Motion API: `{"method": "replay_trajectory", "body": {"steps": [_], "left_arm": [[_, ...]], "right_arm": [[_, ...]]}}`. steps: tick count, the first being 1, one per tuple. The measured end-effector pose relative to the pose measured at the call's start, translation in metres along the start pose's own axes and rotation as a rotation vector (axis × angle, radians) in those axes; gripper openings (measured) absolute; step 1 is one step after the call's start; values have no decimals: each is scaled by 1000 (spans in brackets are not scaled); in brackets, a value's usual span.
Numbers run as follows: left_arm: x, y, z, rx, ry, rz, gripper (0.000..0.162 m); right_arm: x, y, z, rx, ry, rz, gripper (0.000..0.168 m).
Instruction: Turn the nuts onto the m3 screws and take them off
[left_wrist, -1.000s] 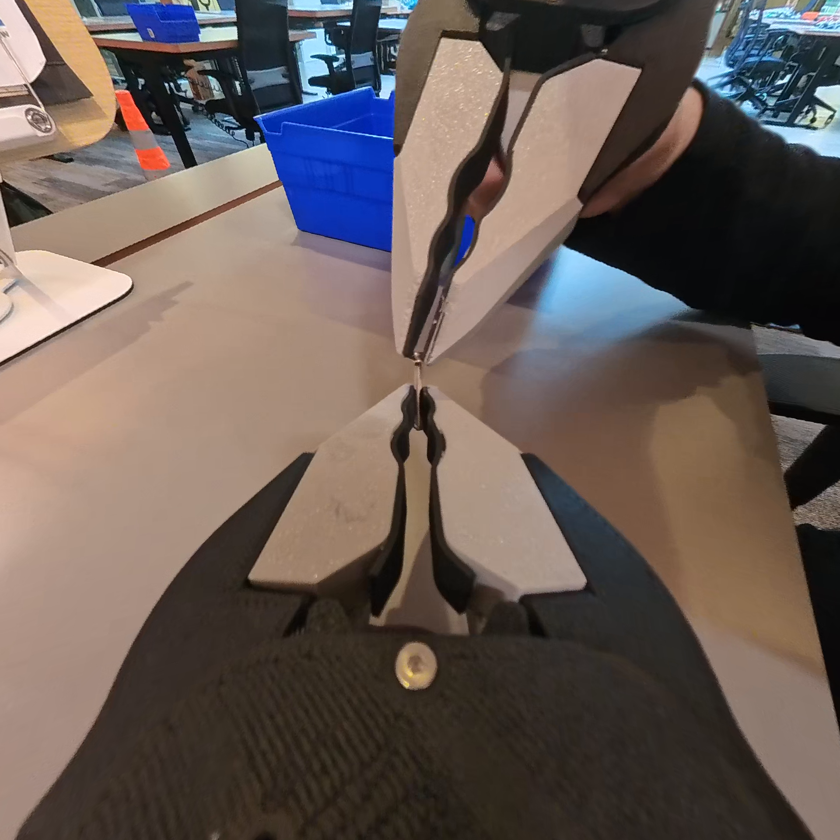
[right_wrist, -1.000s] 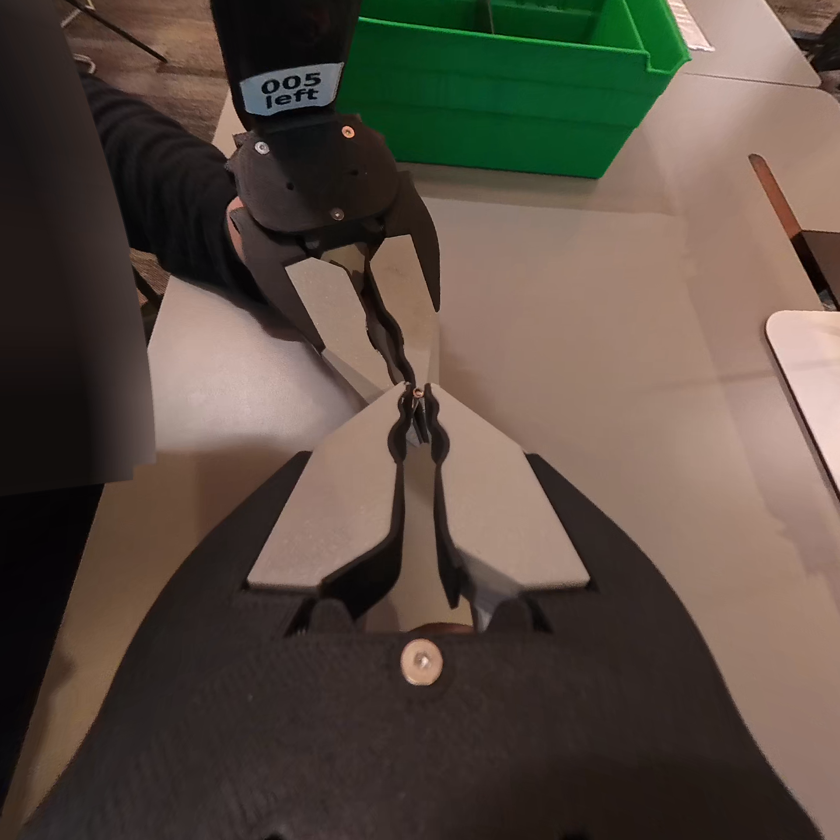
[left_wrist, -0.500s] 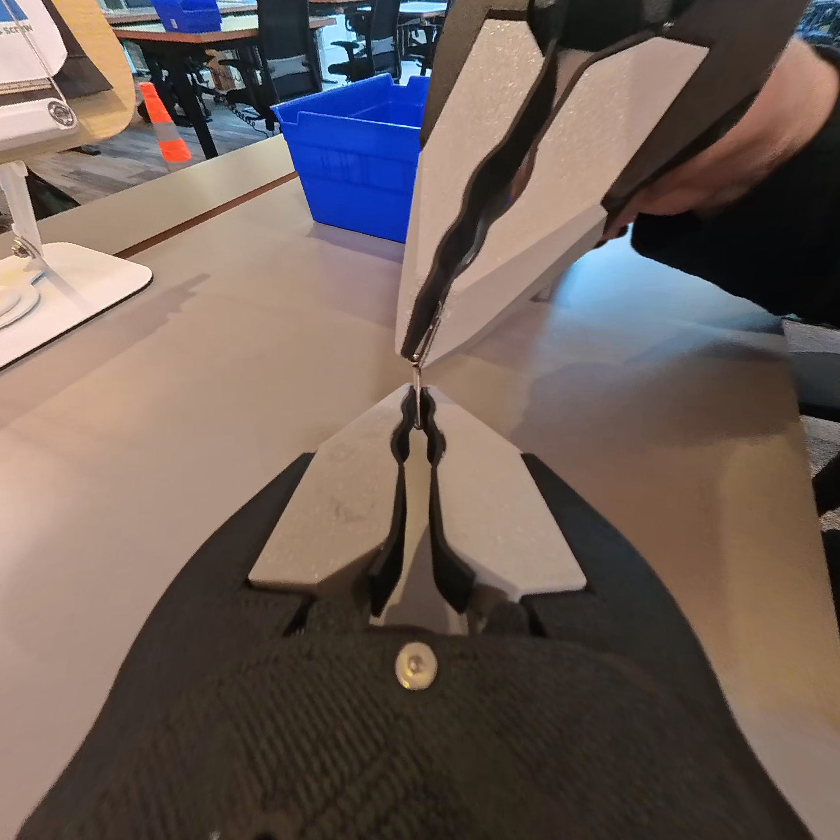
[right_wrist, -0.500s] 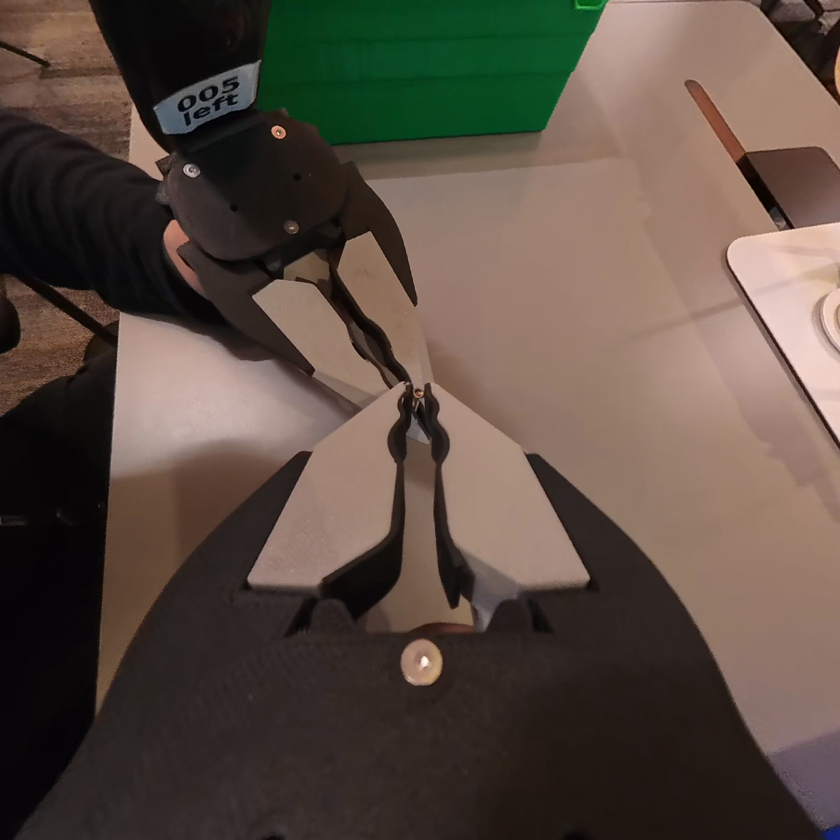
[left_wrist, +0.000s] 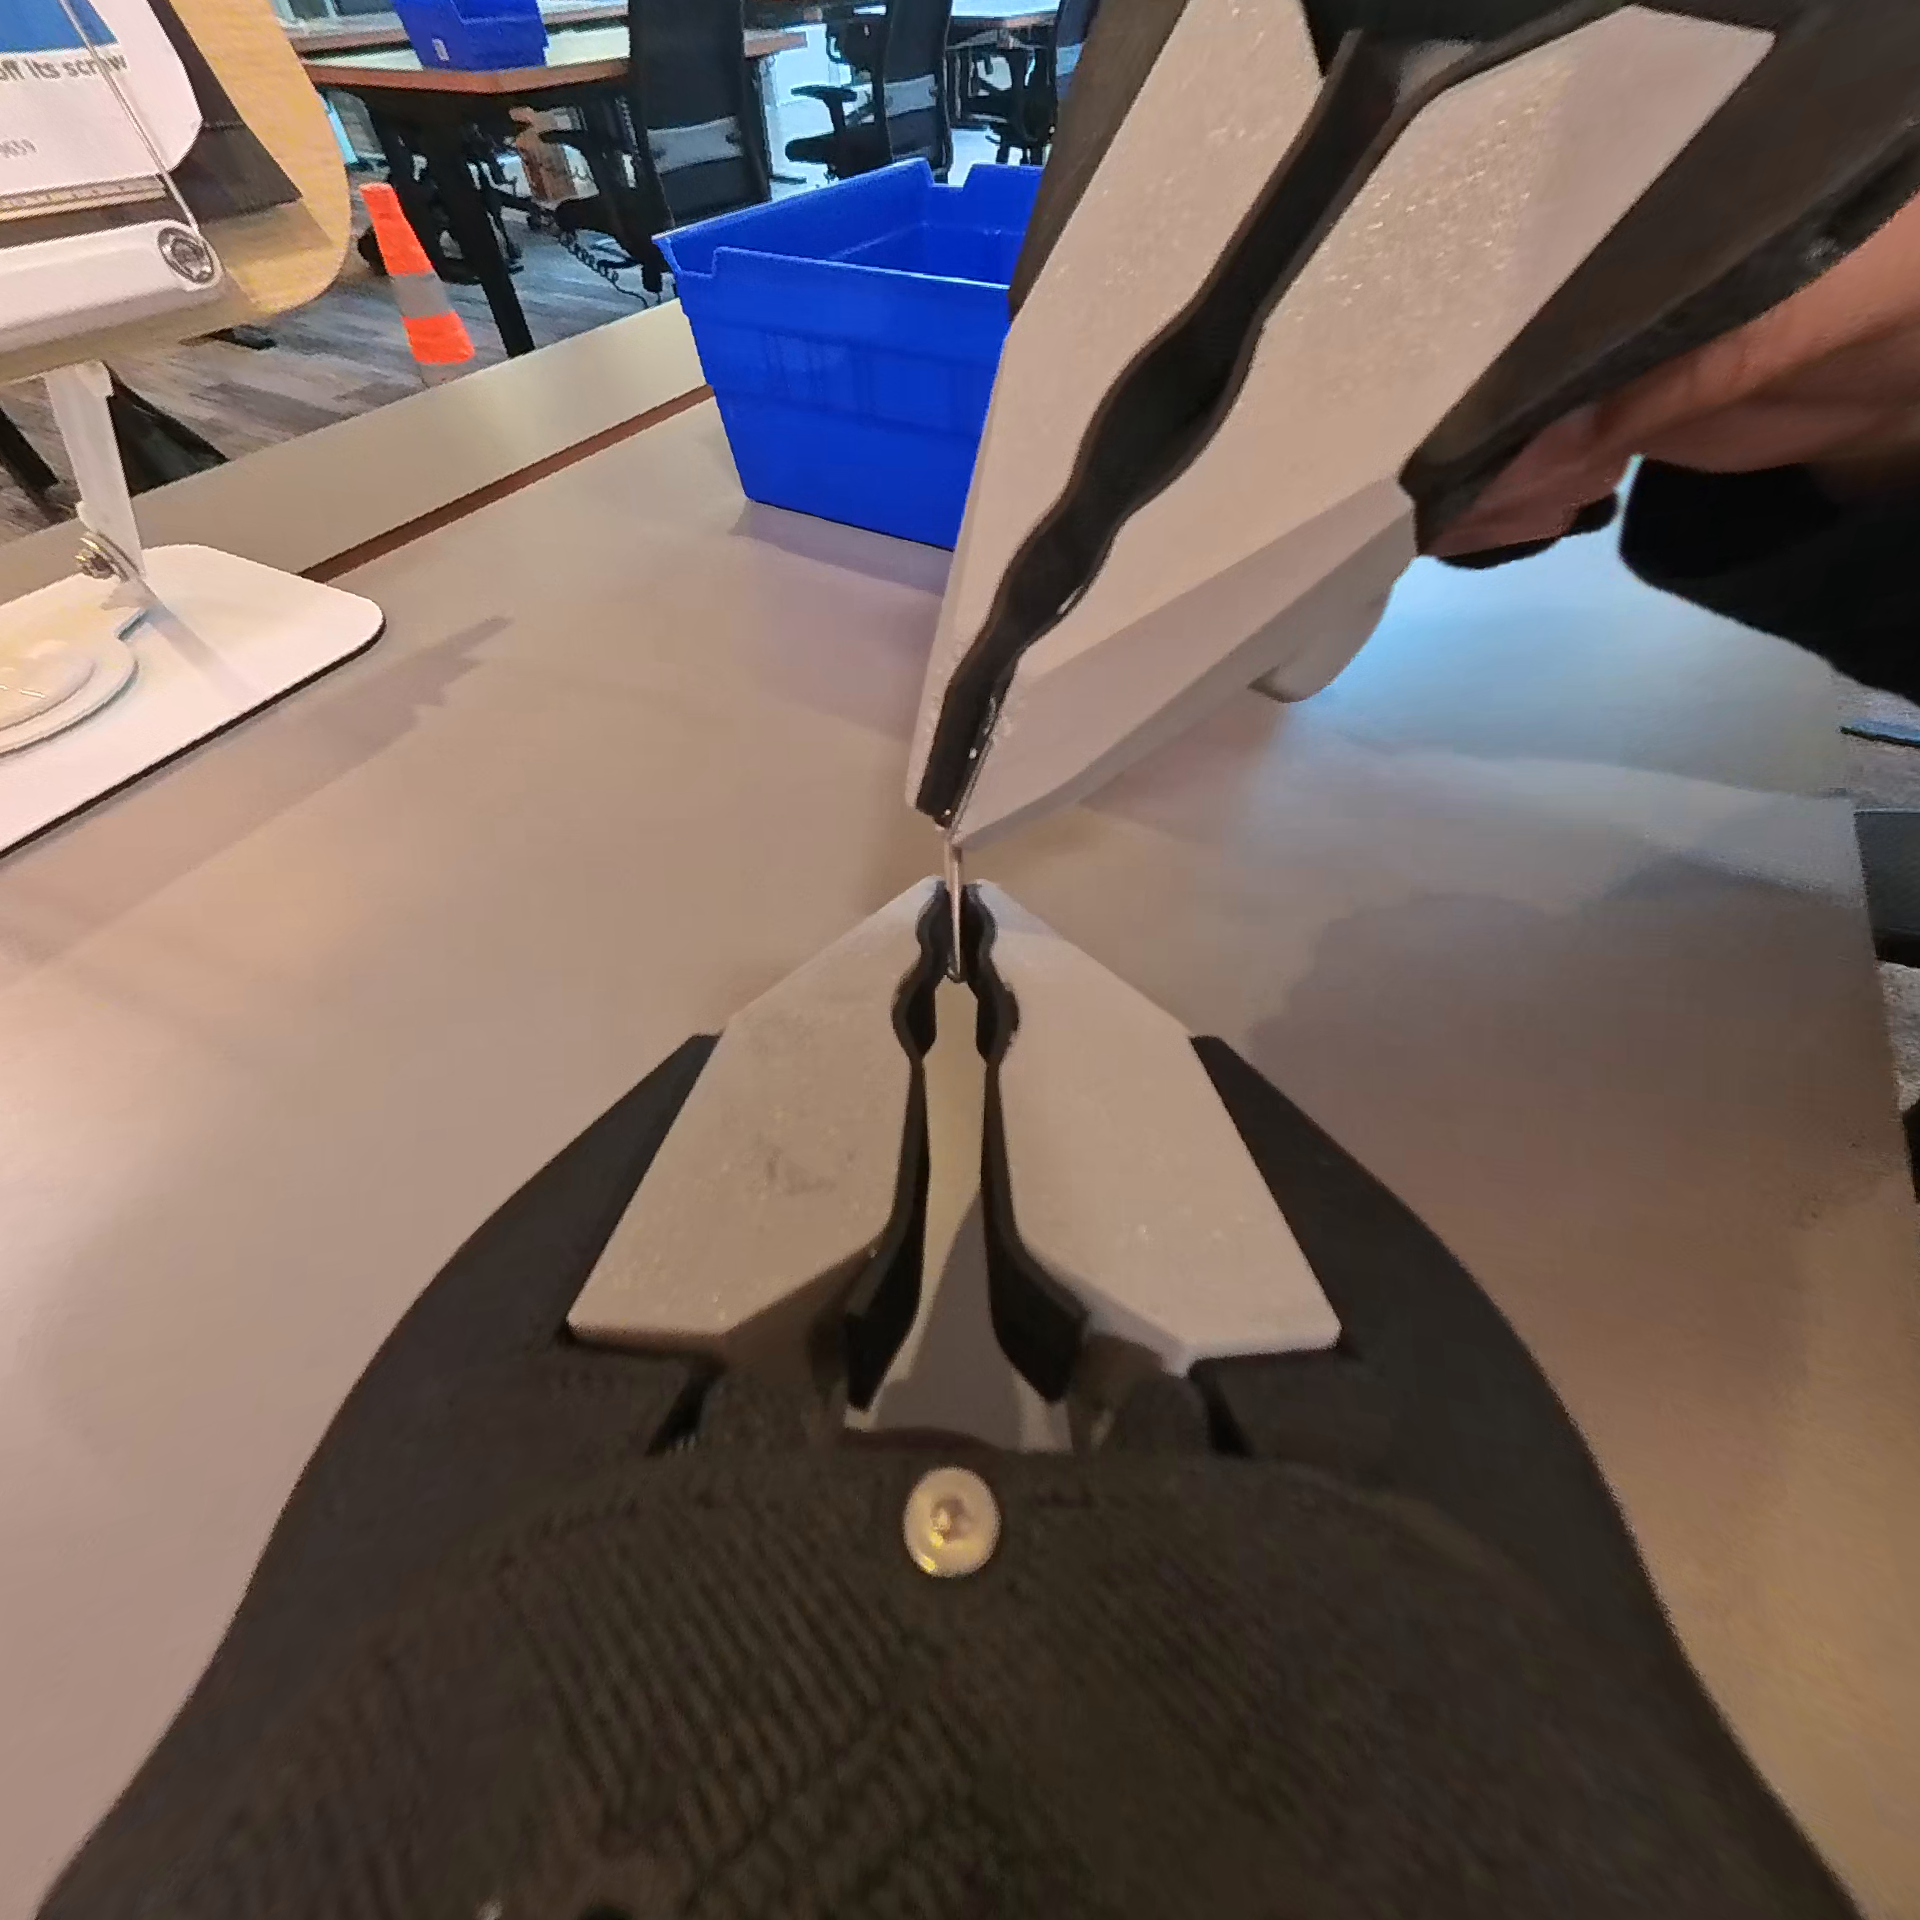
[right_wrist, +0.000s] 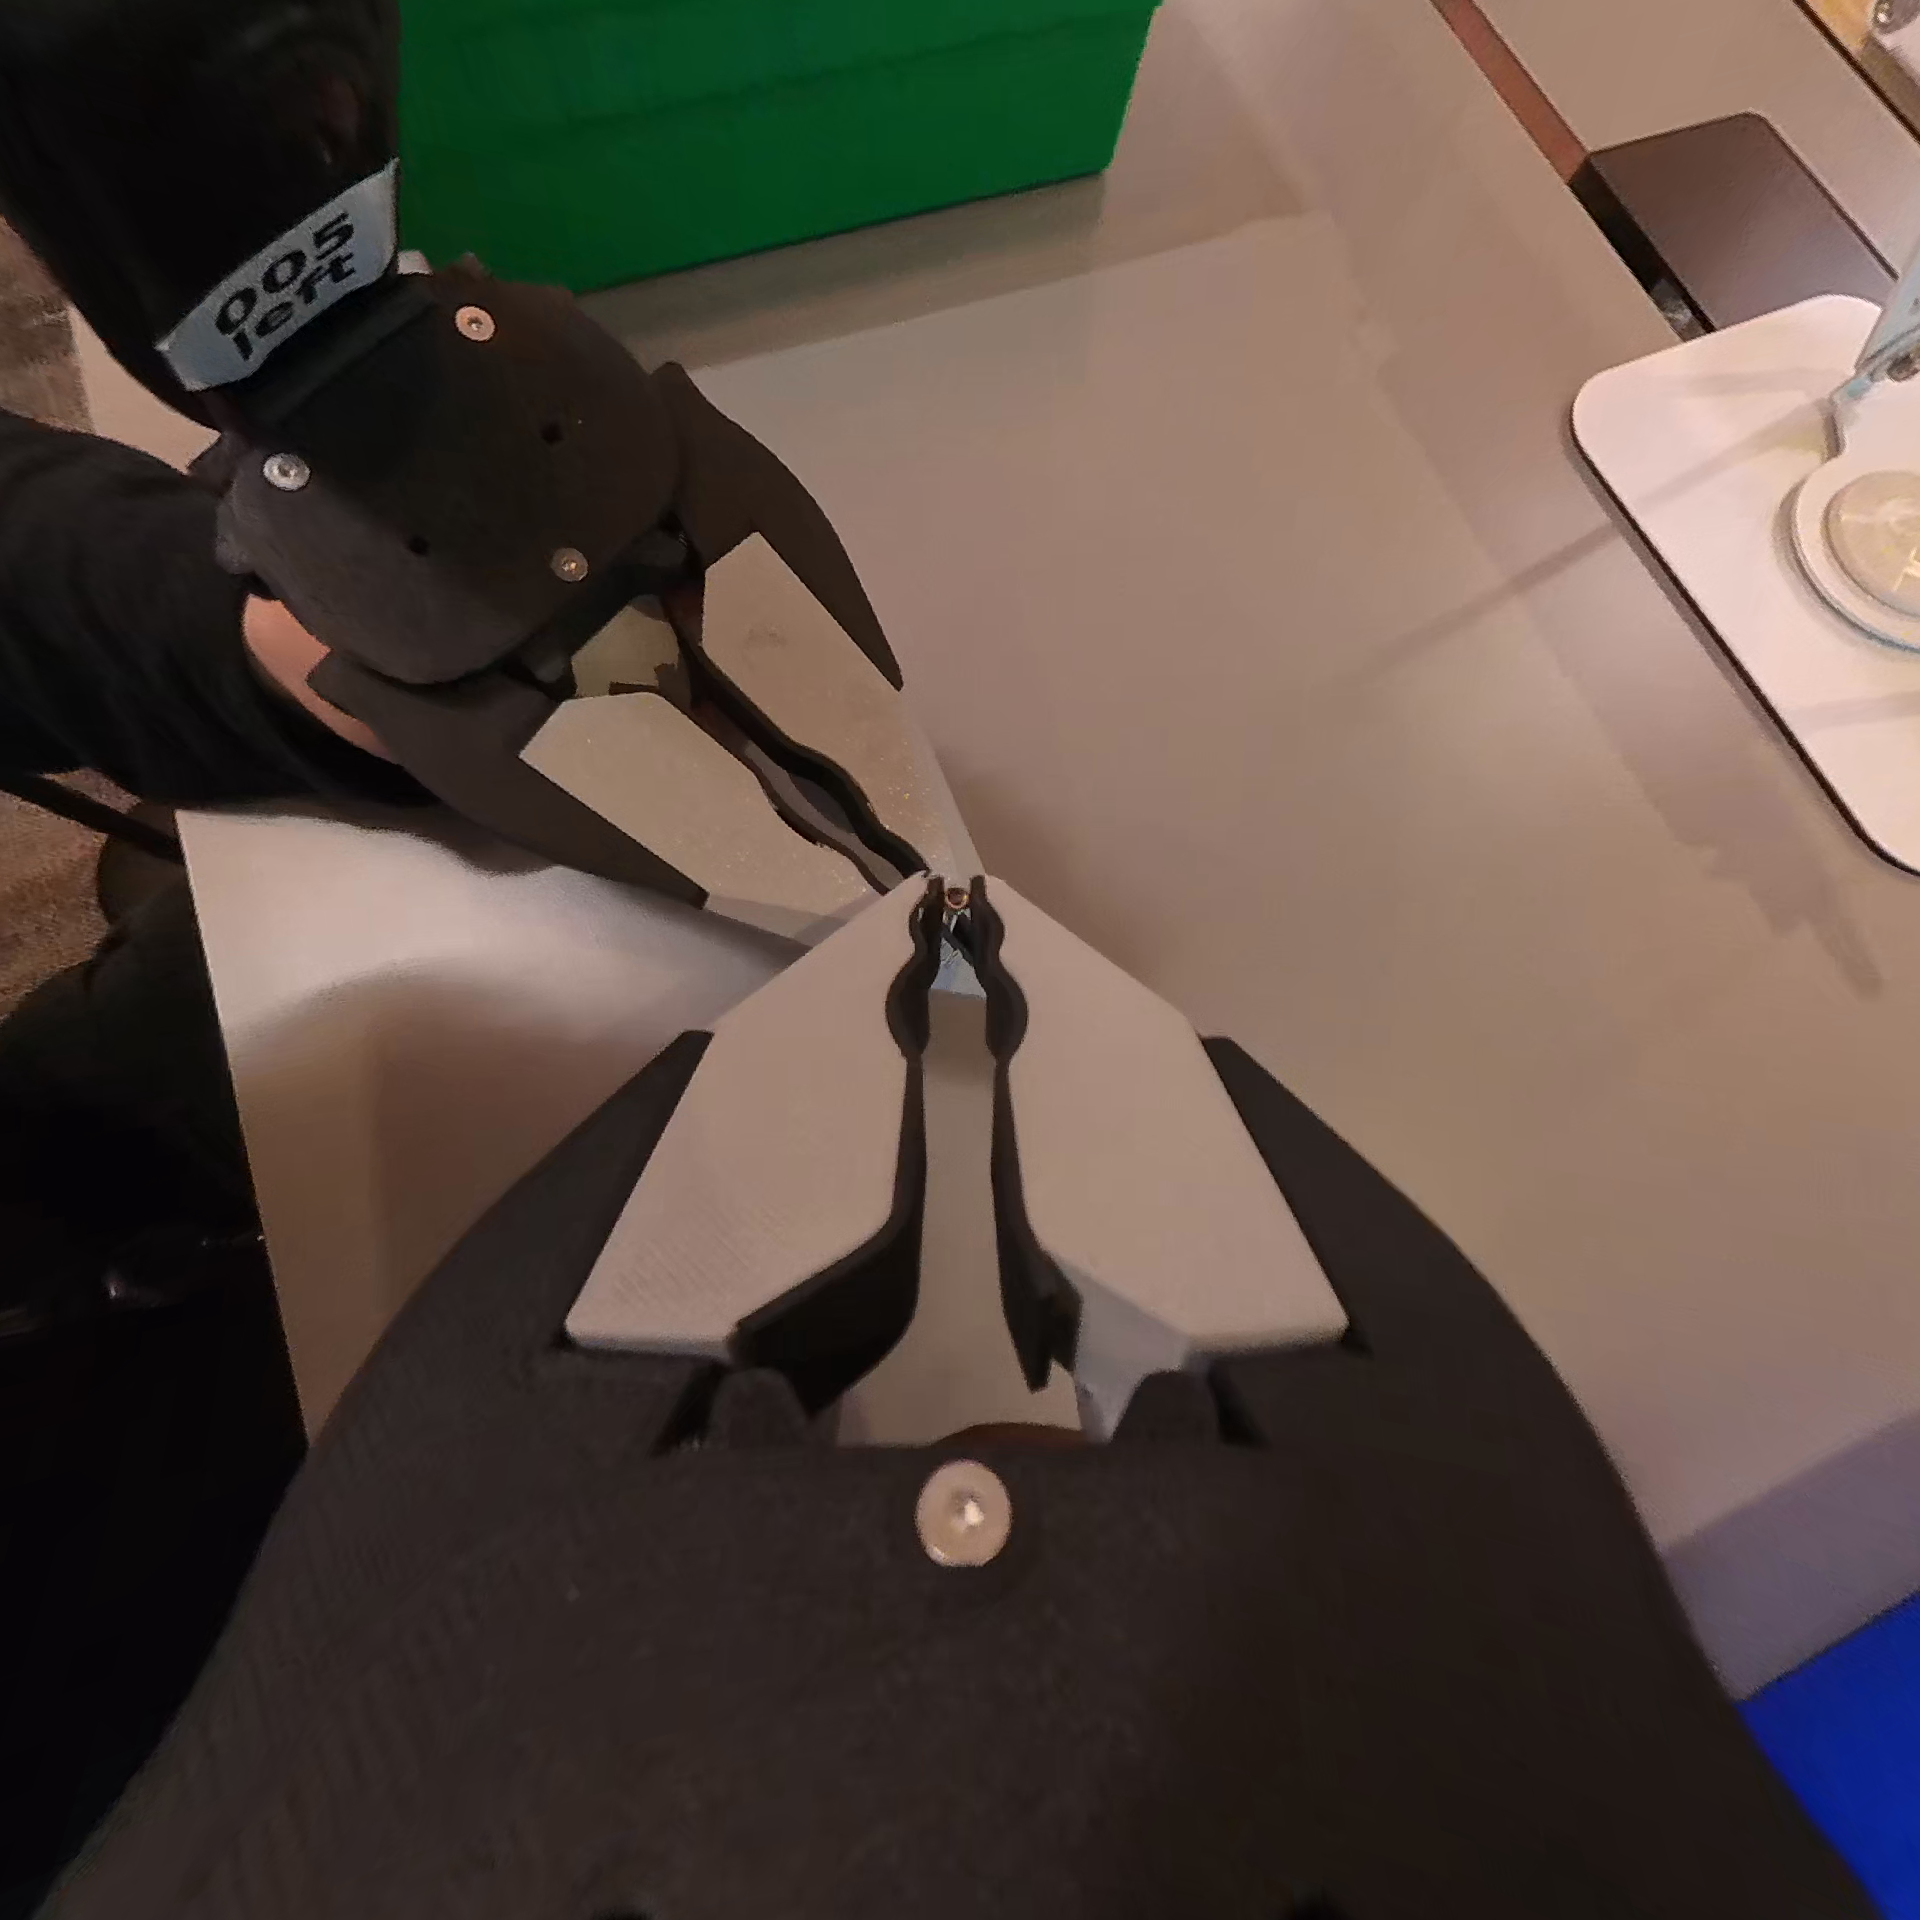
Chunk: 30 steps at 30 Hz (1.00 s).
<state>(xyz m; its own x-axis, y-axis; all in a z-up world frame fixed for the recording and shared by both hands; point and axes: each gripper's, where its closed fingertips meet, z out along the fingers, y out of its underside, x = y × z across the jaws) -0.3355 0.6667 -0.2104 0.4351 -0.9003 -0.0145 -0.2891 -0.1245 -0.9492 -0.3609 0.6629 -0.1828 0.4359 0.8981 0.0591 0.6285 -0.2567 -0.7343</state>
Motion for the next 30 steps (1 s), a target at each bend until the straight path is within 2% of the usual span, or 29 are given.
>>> {"method": "replay_trajectory", "body": {"steps": [13,20,26,30], "left_arm": [[-4,0,0,1,-28,-3,0],[-1,-2,-1,9,-18,-5,0],[-1,-2,0,12,-15,-8,0],[2,-4,-1,27,17,-17,0]], "right_arm": [[3,-2,2,-63,131,73,2],[2,-2,2,-43,131,85,4],[-1,-17,-13,75,93,76,17],[-8,-29,-31,210,27,-50,18]]}}
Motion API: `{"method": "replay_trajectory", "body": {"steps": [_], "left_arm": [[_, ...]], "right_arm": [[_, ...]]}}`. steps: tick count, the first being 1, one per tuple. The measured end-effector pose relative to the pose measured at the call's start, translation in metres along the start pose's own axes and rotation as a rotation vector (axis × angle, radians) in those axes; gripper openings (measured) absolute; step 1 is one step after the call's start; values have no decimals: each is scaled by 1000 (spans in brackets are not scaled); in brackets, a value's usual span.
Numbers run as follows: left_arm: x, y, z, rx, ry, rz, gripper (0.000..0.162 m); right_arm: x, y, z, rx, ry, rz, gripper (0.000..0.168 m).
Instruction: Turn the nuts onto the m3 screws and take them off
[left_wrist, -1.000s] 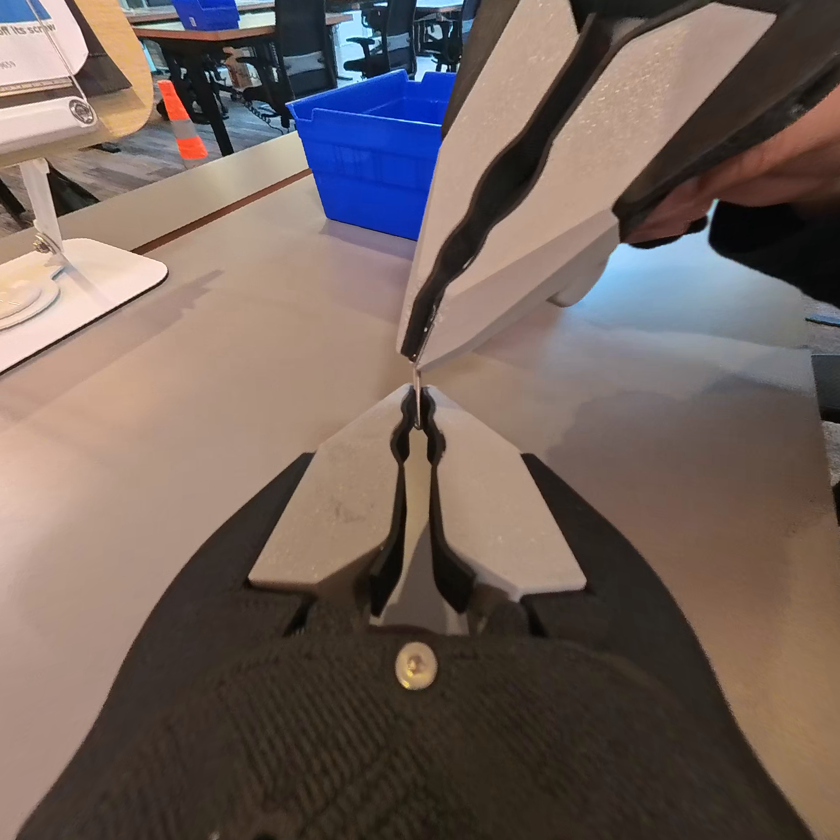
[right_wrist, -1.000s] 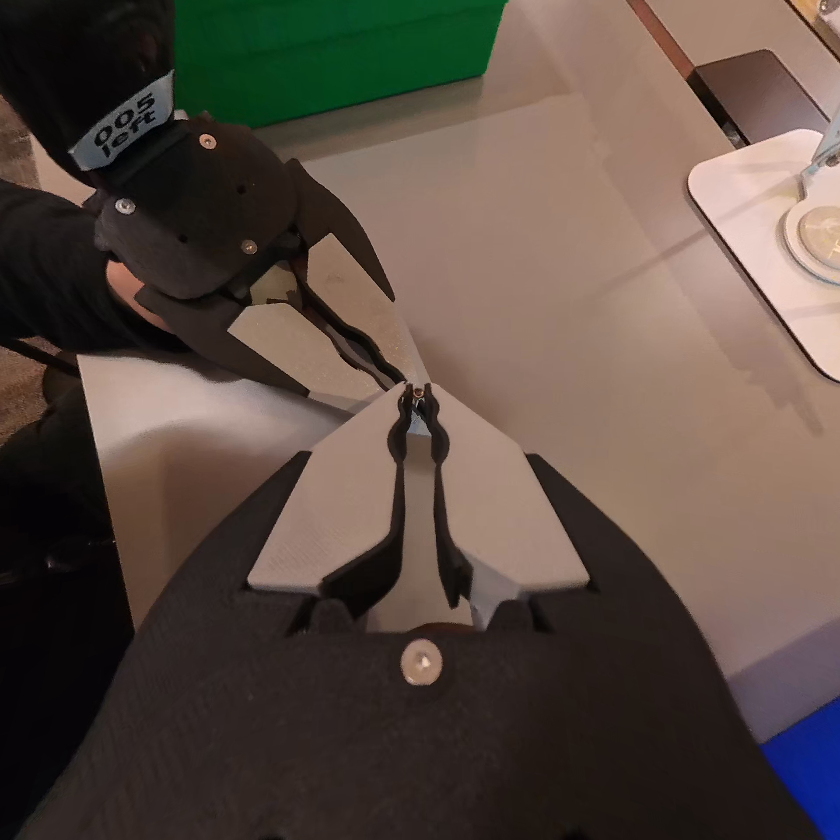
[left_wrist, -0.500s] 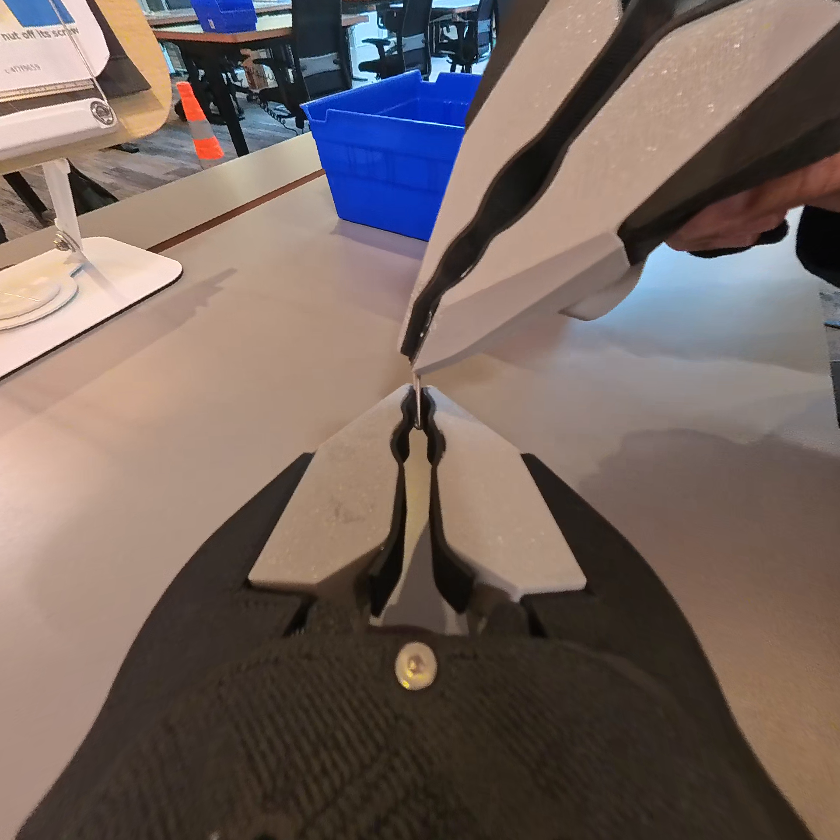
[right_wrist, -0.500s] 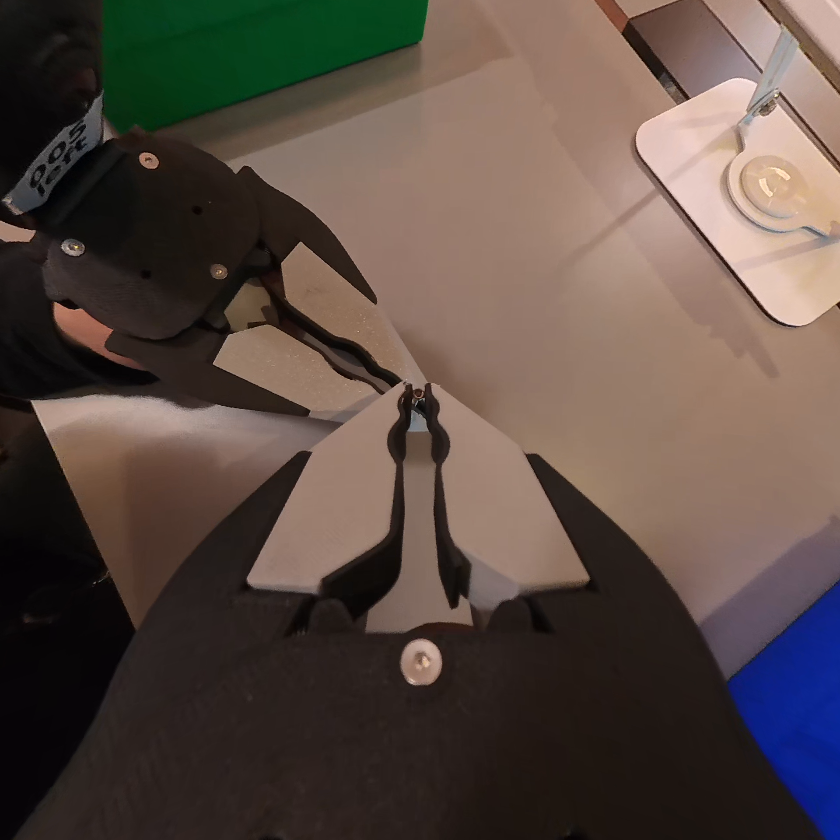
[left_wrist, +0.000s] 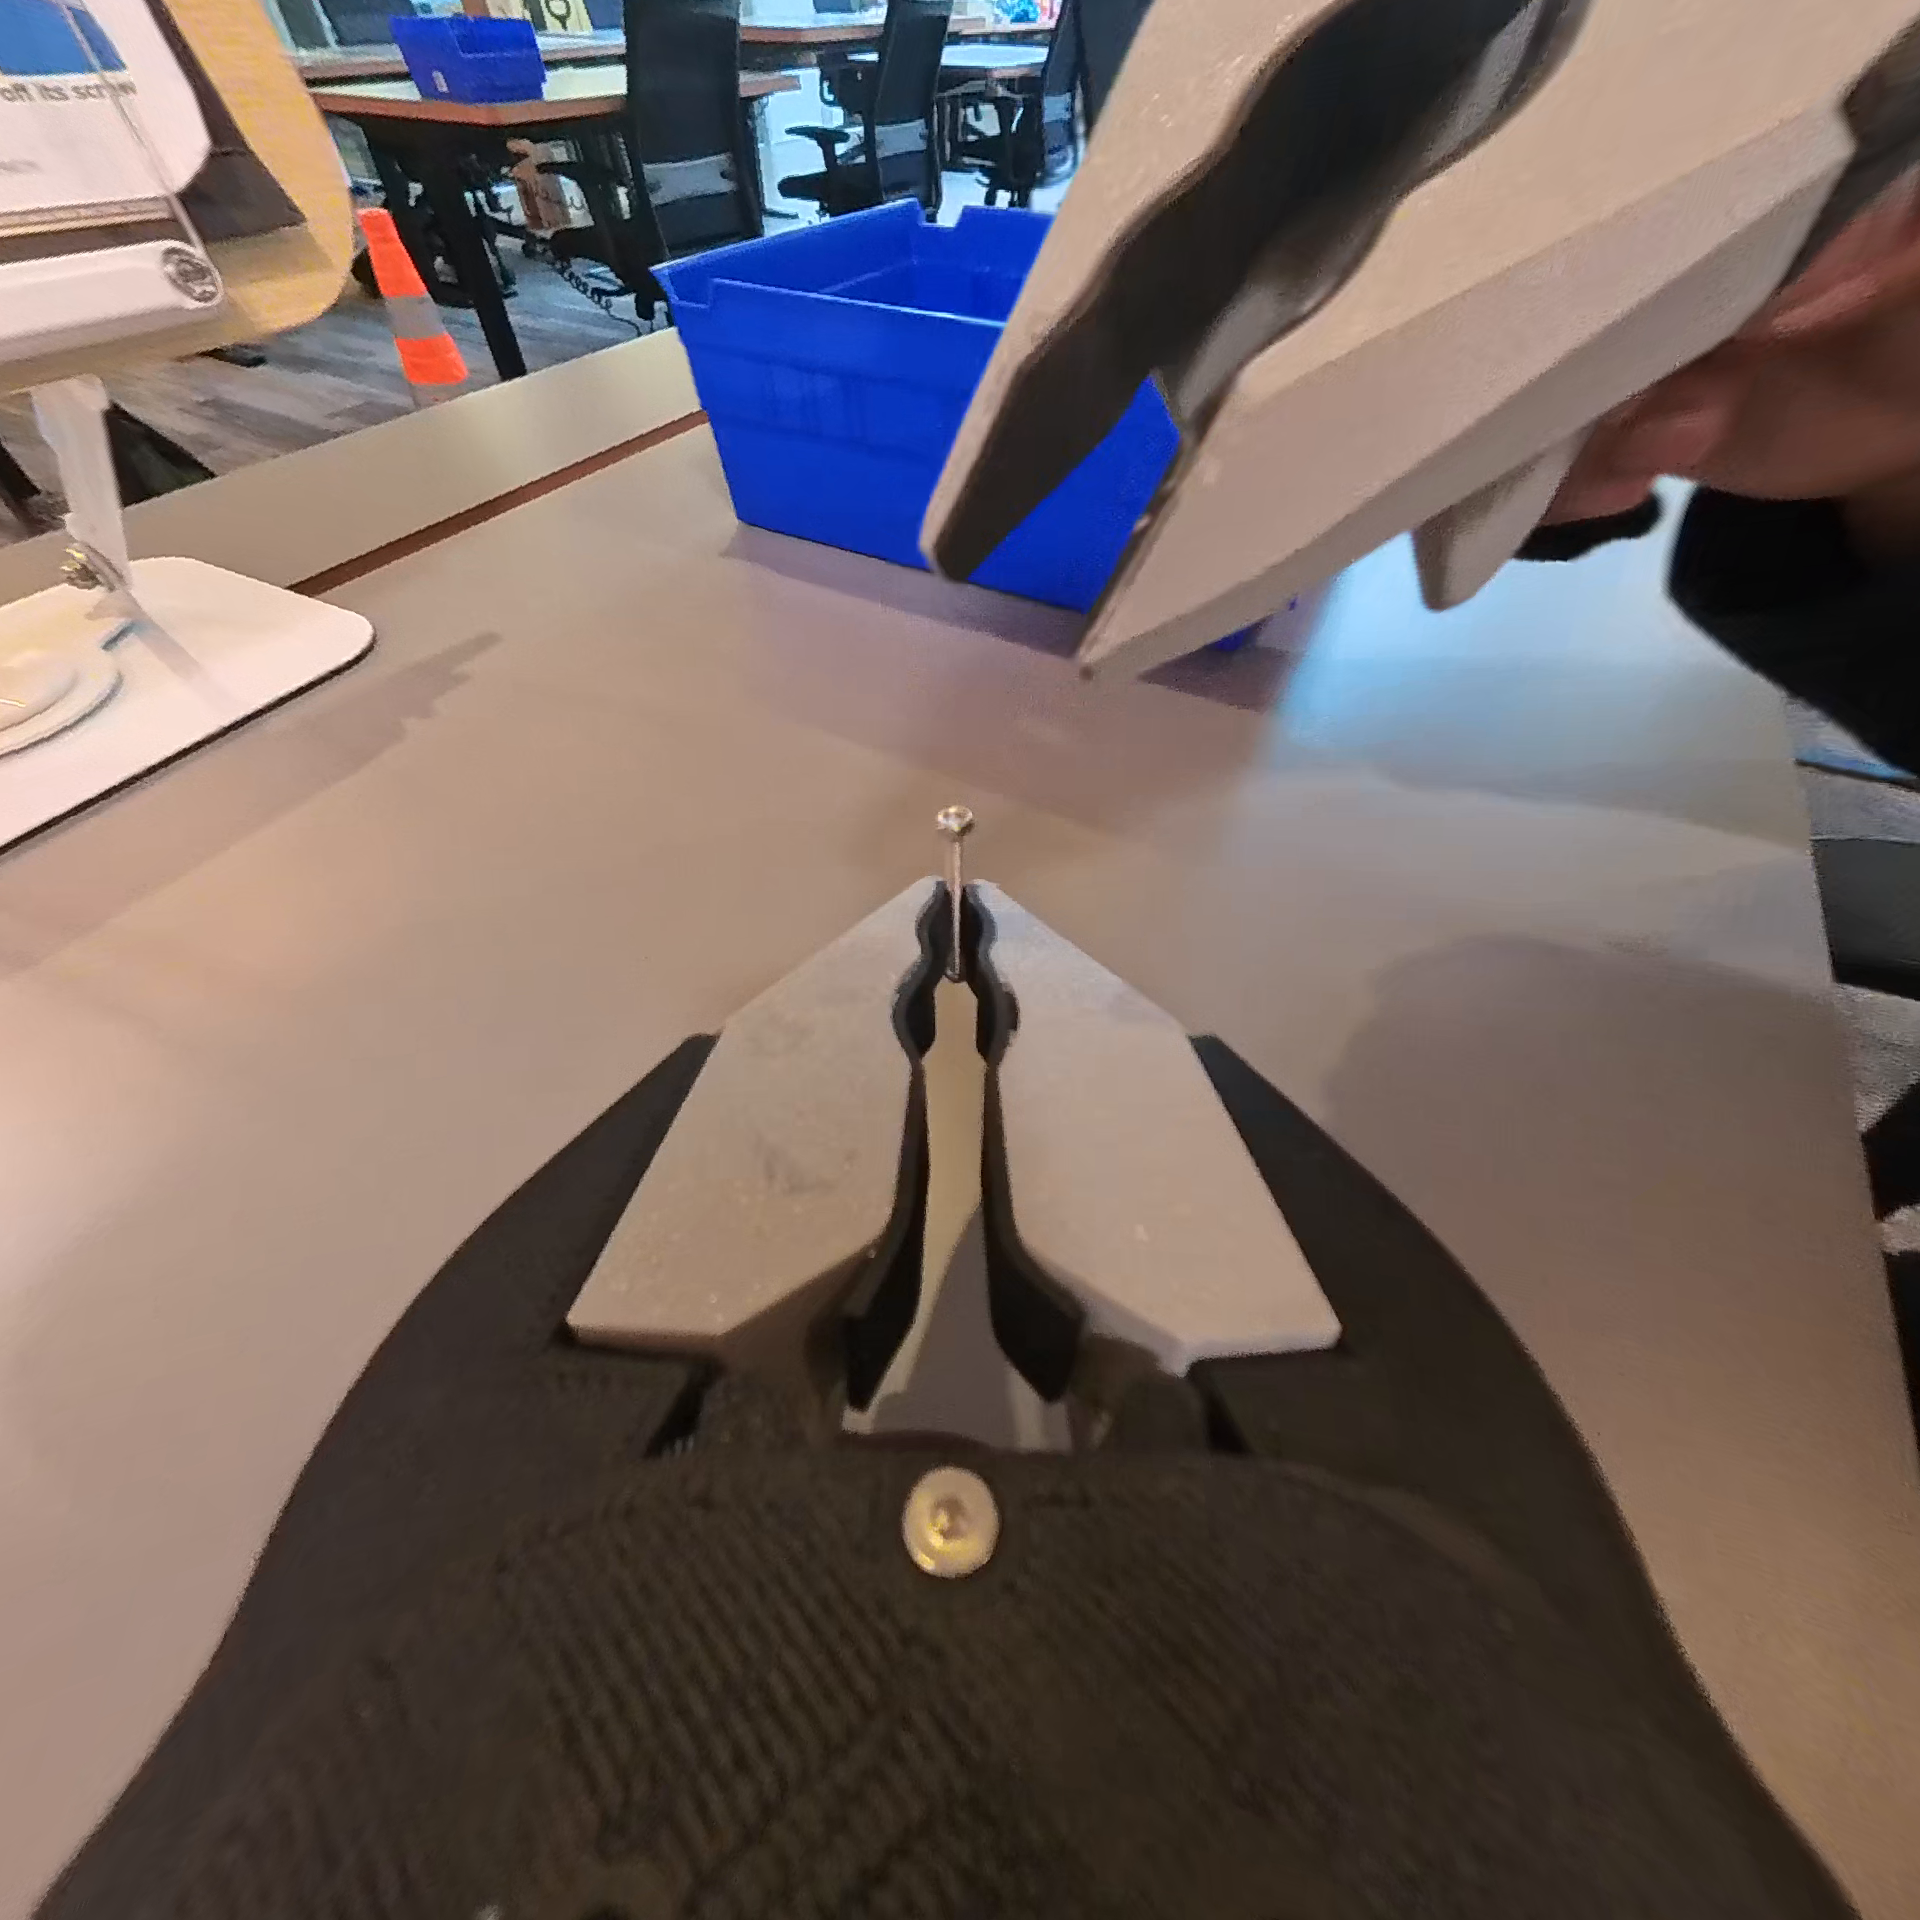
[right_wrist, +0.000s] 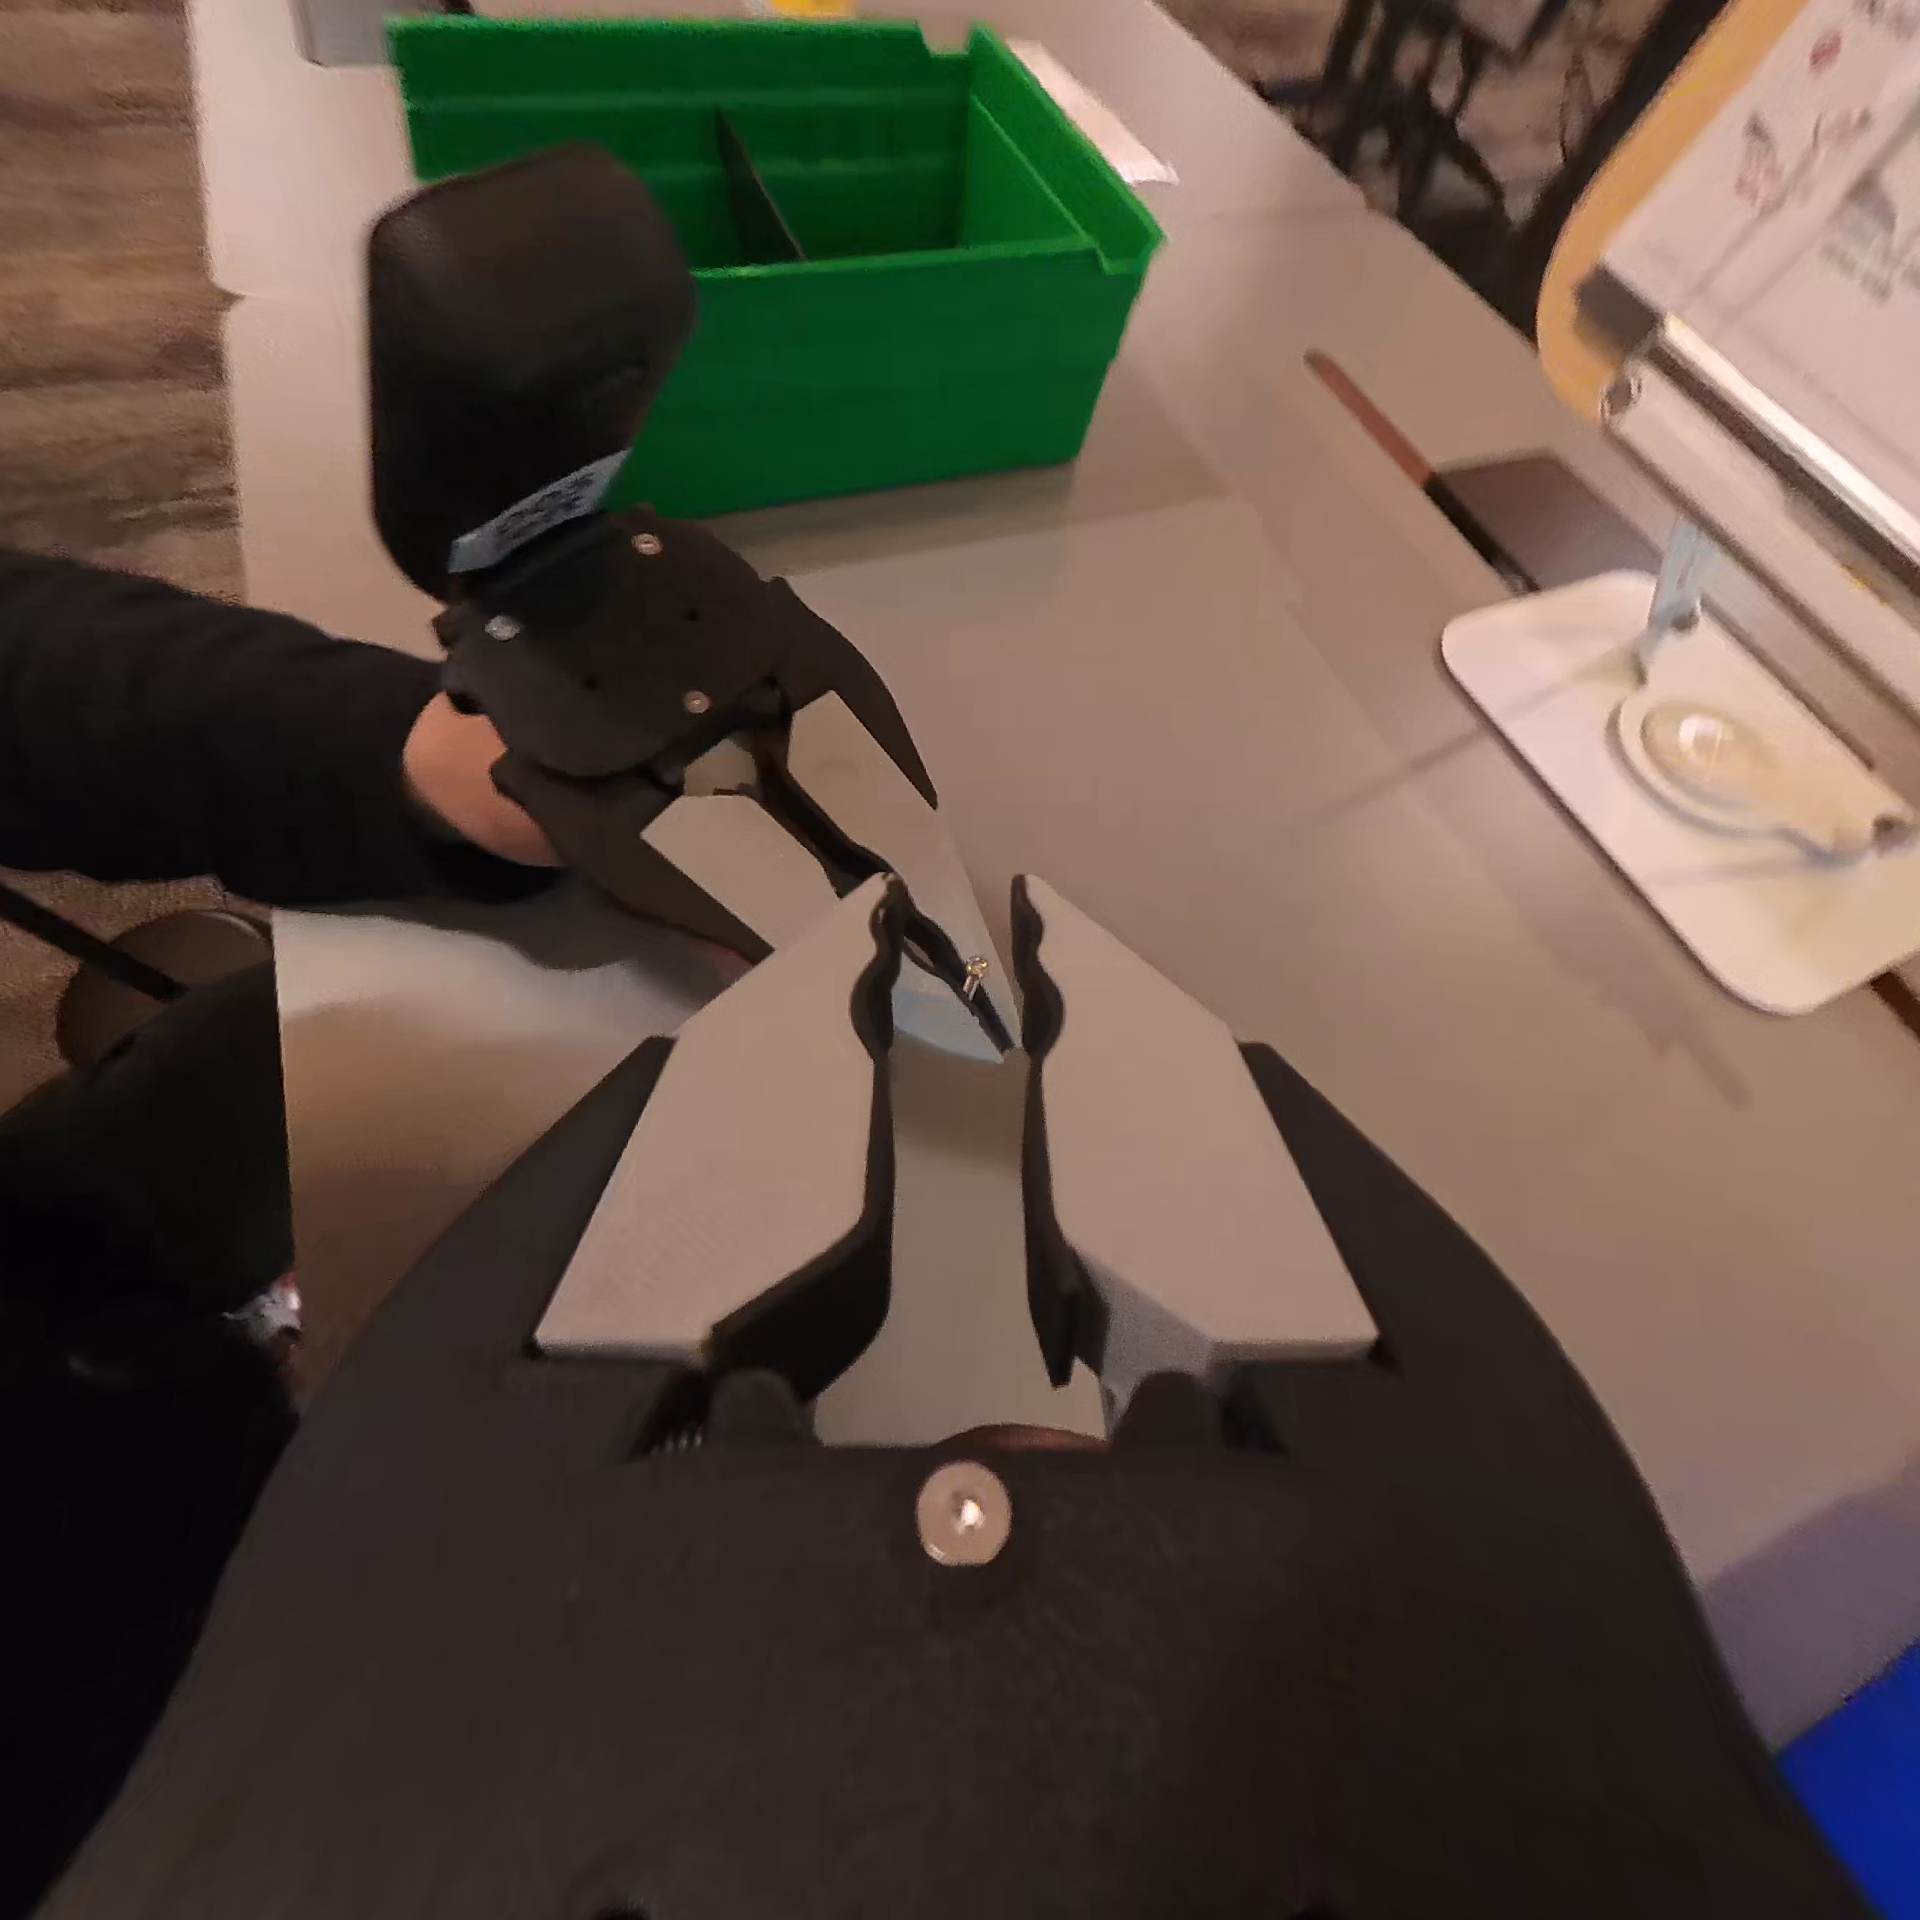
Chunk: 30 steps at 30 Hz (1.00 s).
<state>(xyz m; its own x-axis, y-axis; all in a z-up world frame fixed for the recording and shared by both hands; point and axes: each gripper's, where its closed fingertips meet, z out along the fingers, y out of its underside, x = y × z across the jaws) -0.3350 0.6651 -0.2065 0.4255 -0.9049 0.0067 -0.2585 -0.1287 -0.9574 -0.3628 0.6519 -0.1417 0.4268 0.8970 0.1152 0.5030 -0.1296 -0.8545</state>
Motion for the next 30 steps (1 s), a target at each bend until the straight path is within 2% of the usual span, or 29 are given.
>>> {"method": "replay_trajectory", "body": {"steps": [3,6,13,20,27,30], "left_arm": [[5,-2,-2,20,52,-7,0],[16,-6,-5,48,149,-16,0],[41,-6,-12,63,323,39,0],[52,-5,-14,59,373,89,0],[58,-4,-14,54,389,110,0],[59,-4,-14,61,390,108,0]], "right_arm": [[7,5,-6,60,-13,-83,15],[-2,6,-14,174,-145,-140,9],[-14,11,-29,344,-380,-141,12],[-29,24,-32,364,-477,-139,12],[-38,32,-20,341,-519,-123,25],[-42,30,-19,359,-526,-125,25]]}}
